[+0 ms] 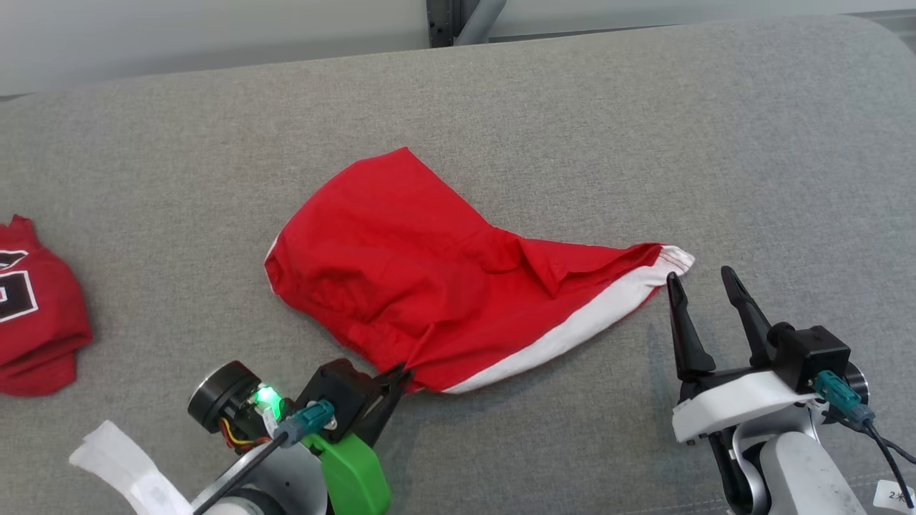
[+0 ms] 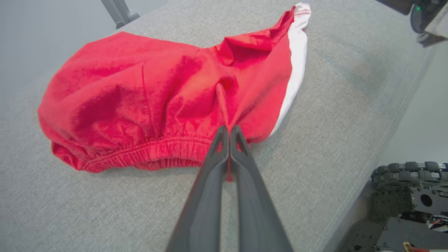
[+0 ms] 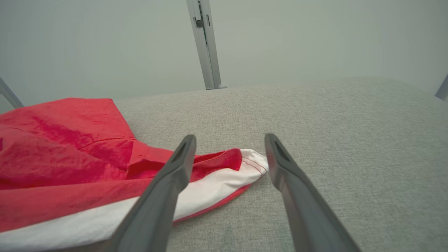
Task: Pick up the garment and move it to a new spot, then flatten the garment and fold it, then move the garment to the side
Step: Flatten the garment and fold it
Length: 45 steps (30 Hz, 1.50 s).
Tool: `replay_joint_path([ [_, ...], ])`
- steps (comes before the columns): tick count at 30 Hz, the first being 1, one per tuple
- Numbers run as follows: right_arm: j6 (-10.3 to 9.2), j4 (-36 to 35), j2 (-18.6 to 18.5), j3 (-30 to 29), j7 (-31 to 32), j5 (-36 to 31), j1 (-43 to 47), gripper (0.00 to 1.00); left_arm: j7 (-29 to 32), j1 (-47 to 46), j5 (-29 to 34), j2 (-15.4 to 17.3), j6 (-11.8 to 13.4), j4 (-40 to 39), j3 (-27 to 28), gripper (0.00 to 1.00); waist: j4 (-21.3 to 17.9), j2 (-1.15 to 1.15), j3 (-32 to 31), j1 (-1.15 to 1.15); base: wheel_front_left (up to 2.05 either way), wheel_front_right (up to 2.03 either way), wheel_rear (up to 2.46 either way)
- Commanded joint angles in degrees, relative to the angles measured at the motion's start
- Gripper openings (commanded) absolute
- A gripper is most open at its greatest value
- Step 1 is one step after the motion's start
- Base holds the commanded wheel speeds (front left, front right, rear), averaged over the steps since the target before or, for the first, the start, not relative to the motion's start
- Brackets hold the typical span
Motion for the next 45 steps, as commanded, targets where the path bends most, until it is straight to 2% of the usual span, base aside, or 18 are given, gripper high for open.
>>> replay_joint_path([
  [1,-0.04,-0.03,-0.09,-0.15,-0.4,0.23,0.21,1.0,0.33,0.49,-0.23,0.48,0.27,-0.56,0.17,0.0,0.35,0.0,-0.22,0.0,0.0,0.0,0.0],
  [6,-0.04,-0.01,-0.04,-0.19,-0.49,0.34,-0.06,1.0,3.33,1.15,-0.98,2.25,1.96,-8.06,1.54,0.0,0.51,0.0,-0.24,0.0,0.0,0.0,0.0],
  [11,-0.04,-0.28,0.0,0.18,-0.45,0.42,-0.95,1.0,2.21,-0.63,-1.71,1.88,3.15,-7.88,4.05,0.0,-0.87,0.0,0.57,0.0,0.0,0.0,0.0],
  [17,-0.04,-0.56,0.05,0.5,-0.37,0.46,-2.02,1.0,-0.85,-4.42,-3.07,0.26,2.8,-1.6,6.56,0.0,-3.74,0.0,2.71,0.0,0.0,0.0,0.0],
  [24,-0.04,-0.39,0.11,1.01,-0.53,0.92,-3.44,1.0,-5.59,-9.62,-5.42,-1.7,1.86,10.61,9.63,0.0,-7.11,0.0,5.62,0.0,0.0,0.0,0.0],
  [31,-0.04,-0.18,0.16,0.85,-0.77,1.18,-4.03,1.0,-9.49,-12.81,-6.29,-2.97,0.82,20.09,10.83,0.0,-8.36,0.0,7.42,0.0,0.0,0.0,0.0],
  [32,-0.04,-0.16,0.17,0.74,-0.83,1.19,-3.98,1.0,-10.02,-13.03,-6.3,-3.22,0.82,20.84,10.88,0.29,-8.31,0.0,7.51,0.0,0.0,0.0,0.0],
  [33,-0.04,-0.11,0.17,0.63,-0.87,1.17,-3.97,1.0,-10.41,-13.0,-6.25,-3.45,0.83,21.55,10.74,0.8,-8.2,0.0,7.55,0.0,0.0,0.0,0.0],
  [34,-0.04,-0.03,0.18,0.52,-0.9,1.1,-3.99,1.0,-10.94,-12.98,-6.25,-3.69,0.93,22.14,10.7,1.0,-8.03,0.0,7.52,0.0,0.0,0.0,0.0],
  [39,-0.04,0.17,0.18,0.39,-0.98,0.68,-4.32,1.0,-14.57,-11.65,-6.53,-5.06,2.38,23.0,11.67,1.0,-6.96,0.0,6.92,0.0,0.0,0.0,0.0],
  [45,-0.04,0.17,0.12,0.24,-0.96,0.17,-4.4,1.0,-22.31,-7.75,-8.08,-7.48,5.89,20.92,14.84,1.0,-4.76,0.0,5.3,0.0,0.0,0.0,0.0],
])
